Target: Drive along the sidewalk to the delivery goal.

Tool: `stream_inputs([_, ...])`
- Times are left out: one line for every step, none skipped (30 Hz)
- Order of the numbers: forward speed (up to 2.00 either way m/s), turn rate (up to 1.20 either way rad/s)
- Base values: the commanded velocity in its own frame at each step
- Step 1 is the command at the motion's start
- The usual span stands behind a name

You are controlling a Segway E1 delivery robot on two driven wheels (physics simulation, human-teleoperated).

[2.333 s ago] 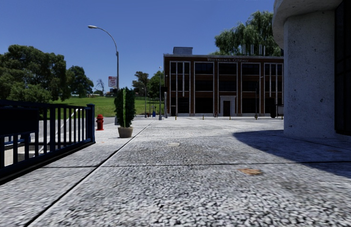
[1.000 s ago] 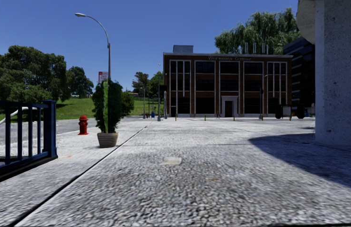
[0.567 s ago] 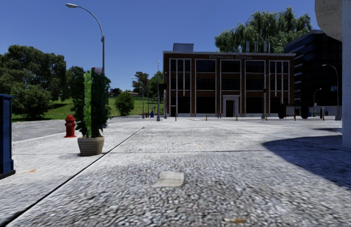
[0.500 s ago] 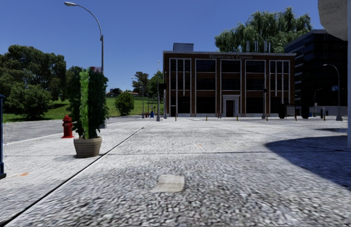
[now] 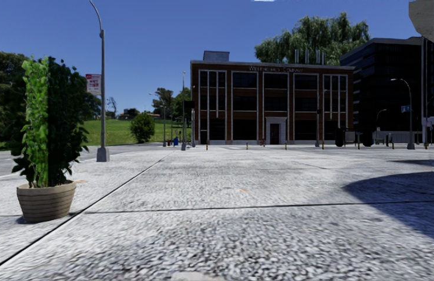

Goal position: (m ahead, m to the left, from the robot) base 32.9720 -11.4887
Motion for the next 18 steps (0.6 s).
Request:
stream_inputs([2.0, 0.0])
stream_inputs([2.0, 0.0])
stream_inputs([2.0, 0.0])
stream_inputs([2.0, 0.0])
stream_inputs([2.0, 0.0])
stream_inputs([2.0, 0.0])
stream_inputs([2.0, 0.0])
stream_inputs([2.0, 0.0])
stream_inputs([2.0, 0.0])
stream_inputs([2.0, 0.0])
stream_inputs([2.0, 0.0])
stream_inputs([2.0, 0.0])
stream_inputs([2.0, 0.0])
stream_inputs([2.0, 0.0])
stream_inputs([2.0, 0.0])
stream_inputs([2.0, 0.0])
stream_inputs([2.0, 0.0])
stream_inputs([2.0, 0.0])
